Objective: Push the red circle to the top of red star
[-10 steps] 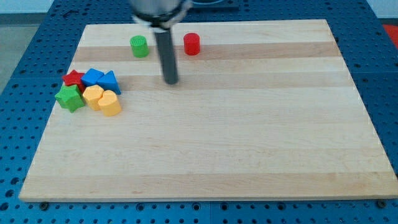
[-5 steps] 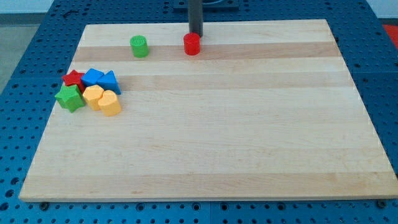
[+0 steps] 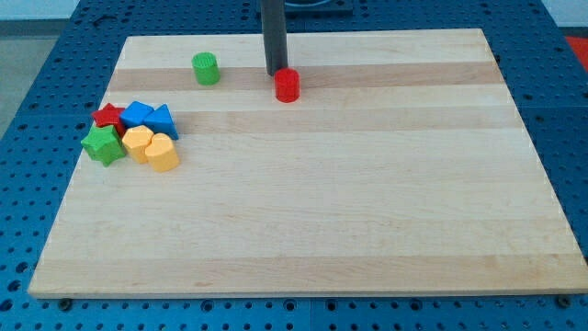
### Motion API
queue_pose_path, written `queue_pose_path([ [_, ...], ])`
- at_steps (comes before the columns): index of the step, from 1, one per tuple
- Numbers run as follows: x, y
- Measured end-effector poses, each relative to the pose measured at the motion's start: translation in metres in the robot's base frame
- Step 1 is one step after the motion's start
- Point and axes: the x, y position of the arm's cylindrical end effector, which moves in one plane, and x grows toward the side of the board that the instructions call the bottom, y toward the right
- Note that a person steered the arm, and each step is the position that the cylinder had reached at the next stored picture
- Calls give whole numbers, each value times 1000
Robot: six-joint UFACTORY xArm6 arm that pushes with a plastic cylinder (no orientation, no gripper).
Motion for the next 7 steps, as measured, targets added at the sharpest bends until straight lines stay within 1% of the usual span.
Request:
queue_pose_path([
  [1, -16, 13],
  [2, -21, 51],
  [3, -7, 67],
  [4, 29, 65],
  [5, 44, 46],
  [7, 31, -30],
])
